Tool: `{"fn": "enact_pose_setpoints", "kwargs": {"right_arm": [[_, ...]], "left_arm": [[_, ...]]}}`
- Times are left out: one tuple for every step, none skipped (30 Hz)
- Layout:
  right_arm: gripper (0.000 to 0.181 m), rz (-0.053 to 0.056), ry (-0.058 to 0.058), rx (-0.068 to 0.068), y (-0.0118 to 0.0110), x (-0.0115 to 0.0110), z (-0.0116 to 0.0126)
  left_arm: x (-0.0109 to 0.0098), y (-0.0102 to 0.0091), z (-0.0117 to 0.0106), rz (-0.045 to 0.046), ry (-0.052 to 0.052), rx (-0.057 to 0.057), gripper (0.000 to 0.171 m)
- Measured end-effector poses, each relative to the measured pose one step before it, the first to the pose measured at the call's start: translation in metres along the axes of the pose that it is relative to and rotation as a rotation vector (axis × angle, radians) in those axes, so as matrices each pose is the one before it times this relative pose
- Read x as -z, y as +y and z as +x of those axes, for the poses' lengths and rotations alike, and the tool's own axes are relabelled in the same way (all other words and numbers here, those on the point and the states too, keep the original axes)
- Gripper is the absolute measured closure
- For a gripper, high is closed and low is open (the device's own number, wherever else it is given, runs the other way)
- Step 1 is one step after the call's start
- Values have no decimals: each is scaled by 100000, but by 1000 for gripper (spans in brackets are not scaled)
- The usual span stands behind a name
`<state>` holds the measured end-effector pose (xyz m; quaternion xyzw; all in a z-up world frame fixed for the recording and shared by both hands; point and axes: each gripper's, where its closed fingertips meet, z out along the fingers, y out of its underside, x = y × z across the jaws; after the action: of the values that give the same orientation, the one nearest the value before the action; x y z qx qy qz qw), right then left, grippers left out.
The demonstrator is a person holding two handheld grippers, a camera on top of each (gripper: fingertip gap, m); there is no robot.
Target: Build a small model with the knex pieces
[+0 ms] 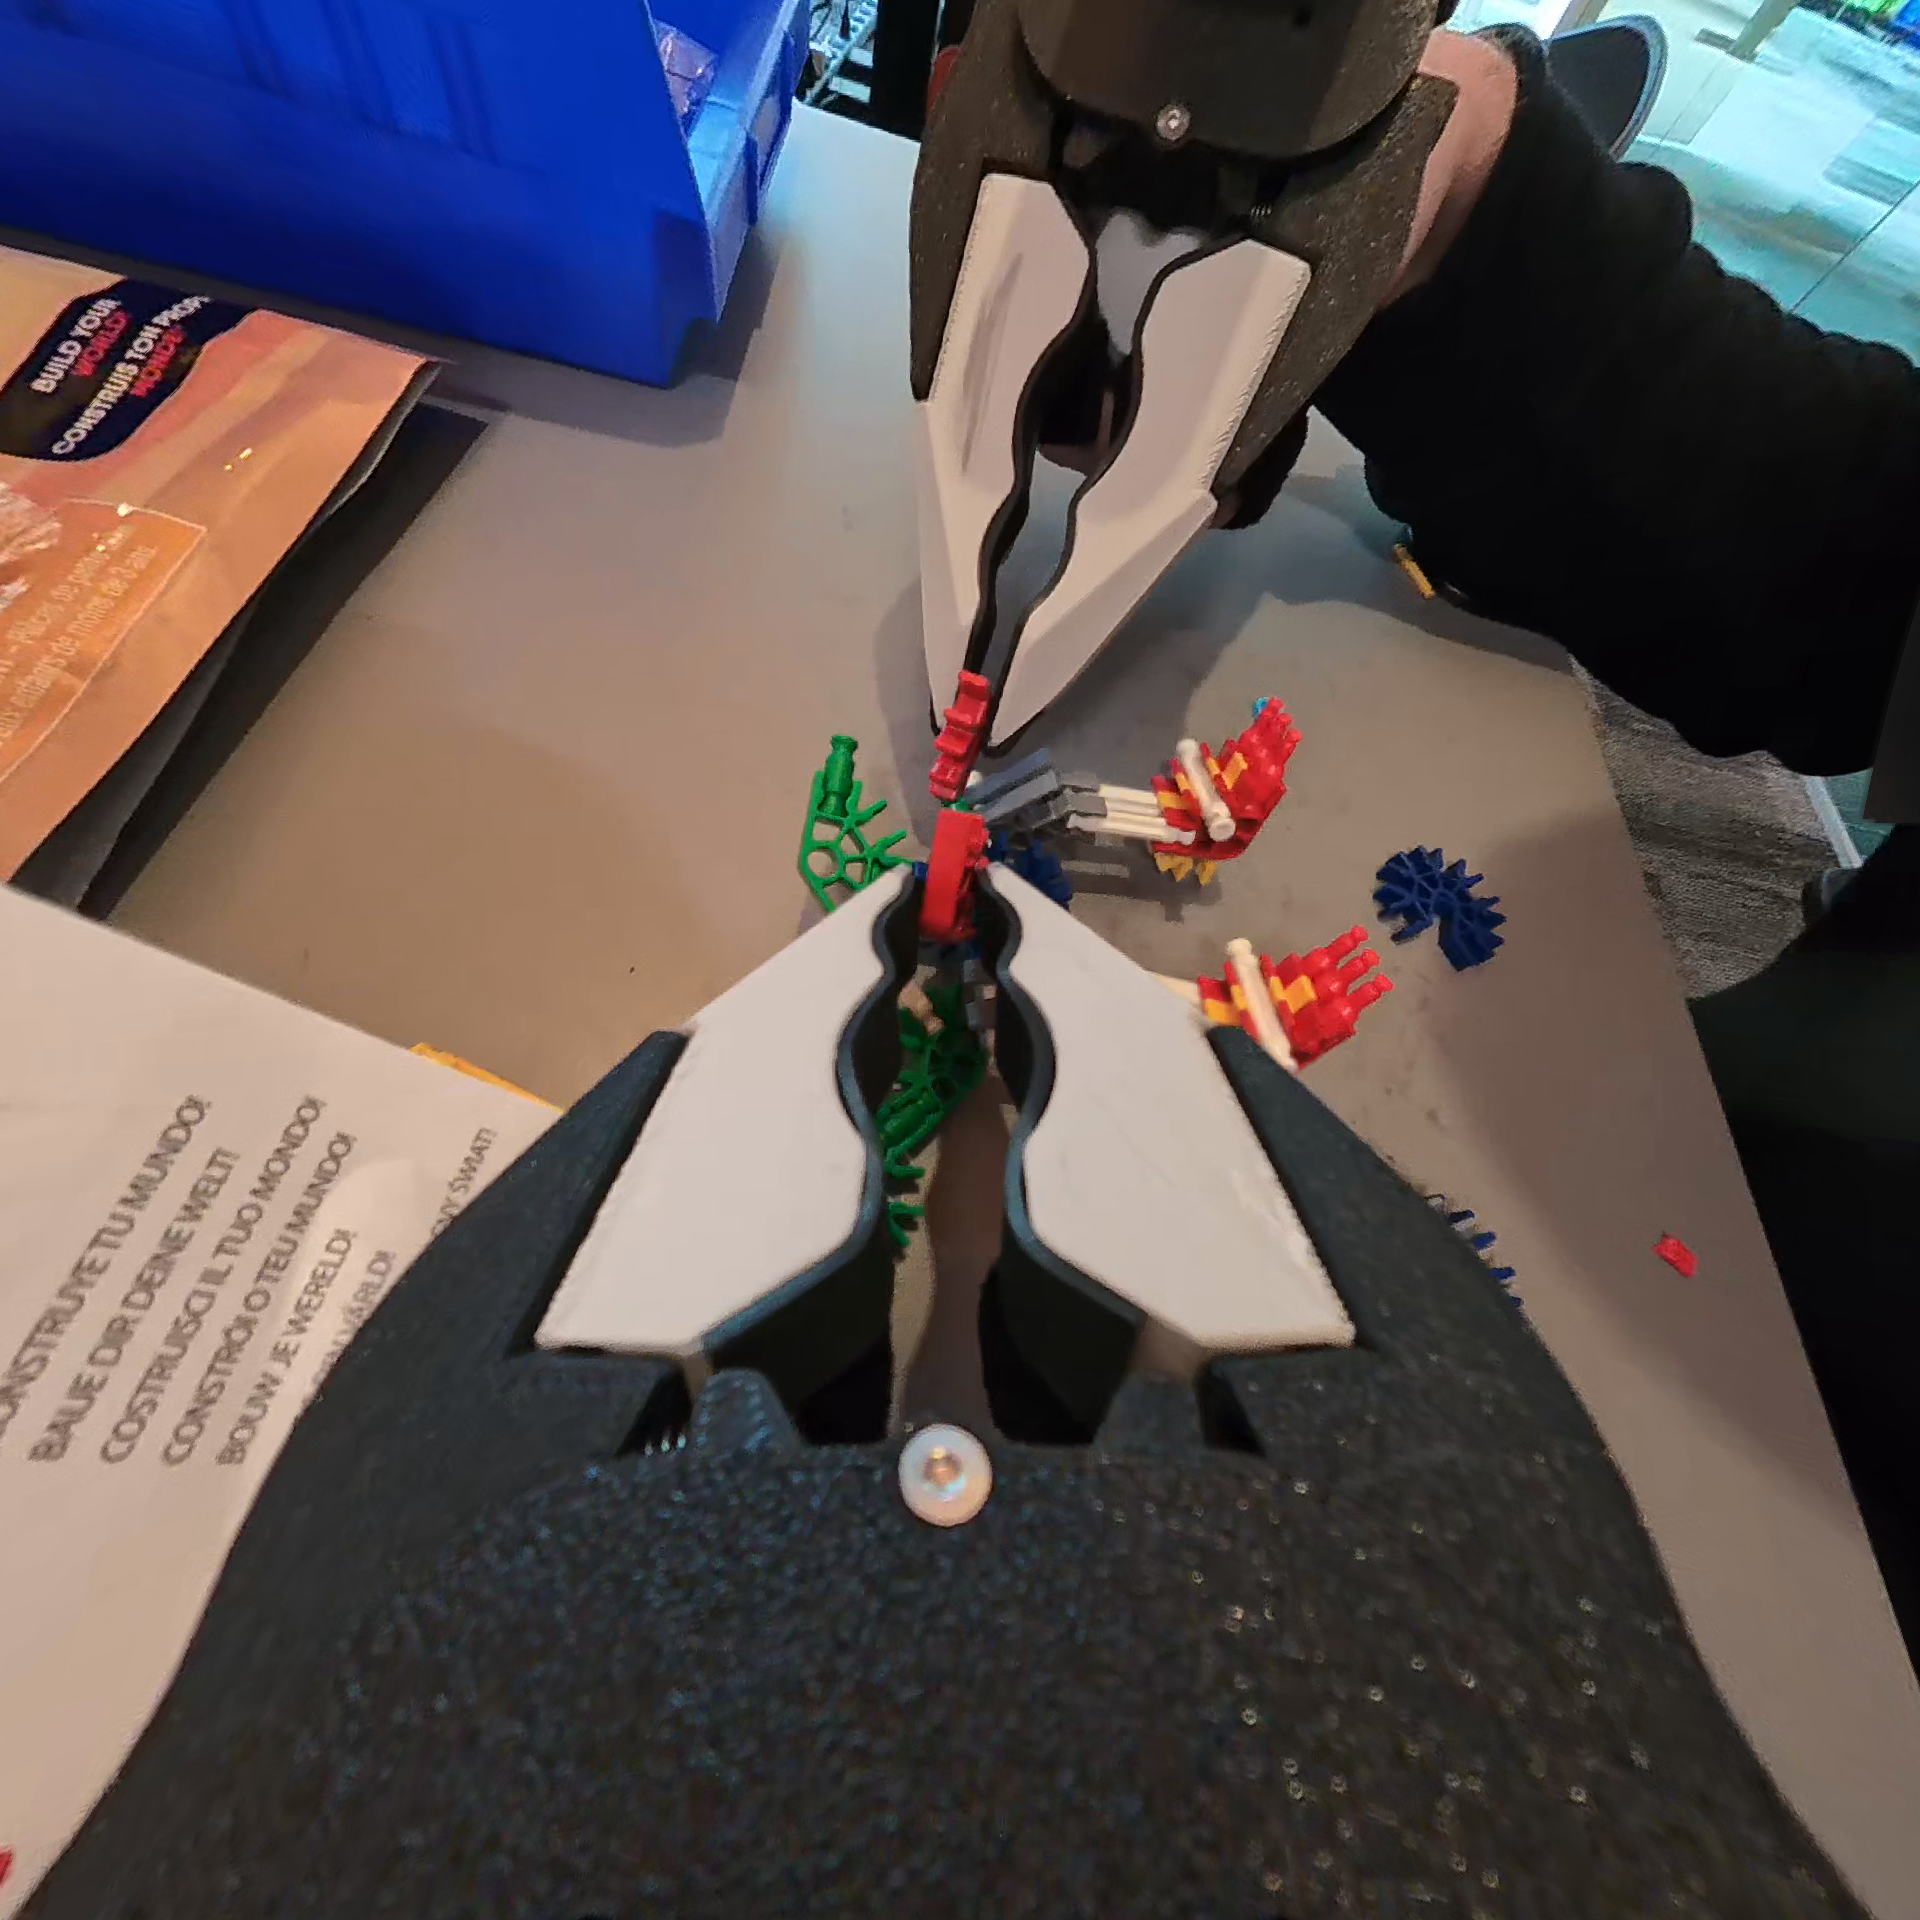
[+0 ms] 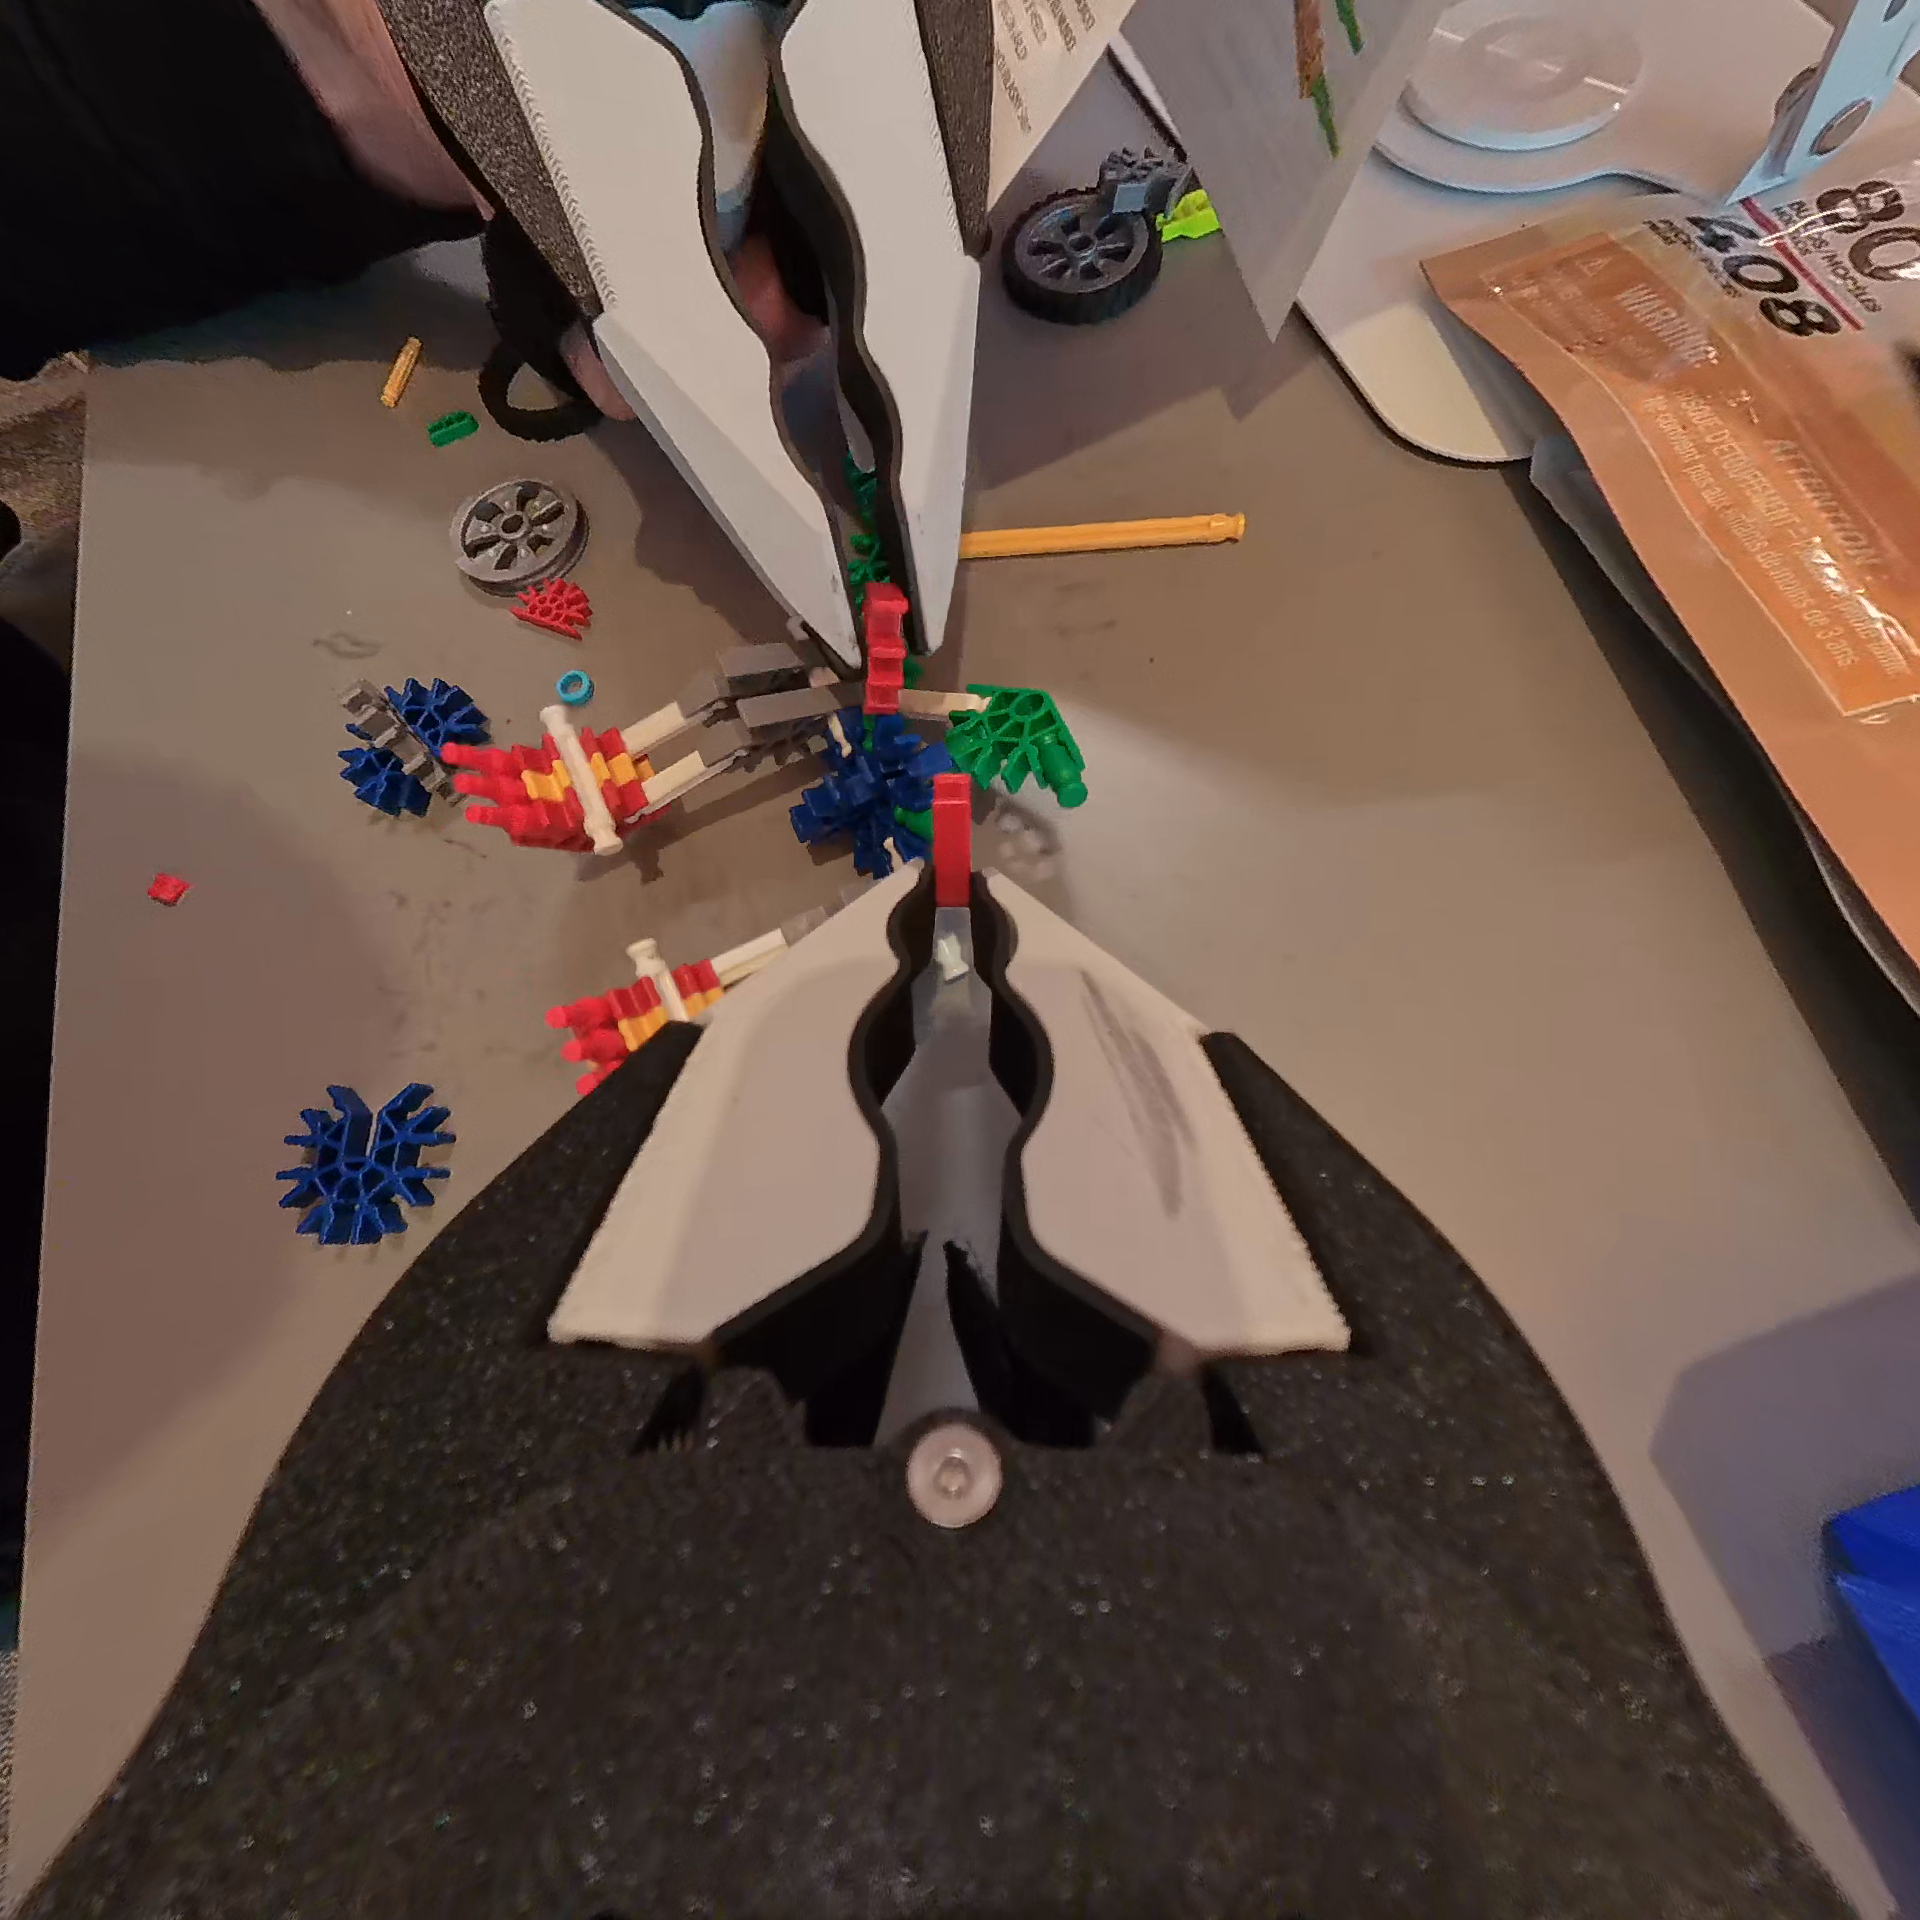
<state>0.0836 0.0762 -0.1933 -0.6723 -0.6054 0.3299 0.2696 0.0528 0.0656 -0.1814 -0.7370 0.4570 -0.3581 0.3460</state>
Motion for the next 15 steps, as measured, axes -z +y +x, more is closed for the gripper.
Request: {"fn": "enact_pose_setpoints", "kwargs": {"right_arm": [[176,173,291,116,-37,37,56],[176,45,86,-80,13,57,37],[176,241,317,-180,-14,94,81],[176,517,483,-117,-59,131,107],[176,1061,1015,-688,-168,178,217],[176,1134,-41,-1250,-158,183,106],[176,301,-165,-631,27,127,73],[176,-205,523,-139,107,84,155],[176,-47,190,-53,50,39,90],[176,402,-781,268,-40,38,-109],[176,656,-684,801,-117,34,-136],[176,679,-523,596,-133,38,-99],[176,407,-730,514,-74,11,-90],[176,24,-874,1006,9,-18,-130],[176,-483,-1285,1075,41,-79,-153]], "left_arm": [[3,30,-67,-275,-428,-197,162],[-3,-25,-30,68,-157,116,163],[-4,-16,-53,122,-425,-513,163],[33,10,24,-39,262,-66,163],[63,33,-17,-73,292,550,164],[84,-5,-124,268,-243,420,164],[66,-32,-18,495,354,307,166],[23,-1,93,275,1085,423,166],[-9,36,66,-50,592,-273,166],[-20,-9,32,148,188,-194,166],[-33,3,105,-102,722,47,166],[-44,13,118,-48,708,-282,166],[-49,0,133,7,787,-558,166],[-68,-1,184,-80,1098,-563,166],[-98,-11,199,-200,1082,-682,166]]}}
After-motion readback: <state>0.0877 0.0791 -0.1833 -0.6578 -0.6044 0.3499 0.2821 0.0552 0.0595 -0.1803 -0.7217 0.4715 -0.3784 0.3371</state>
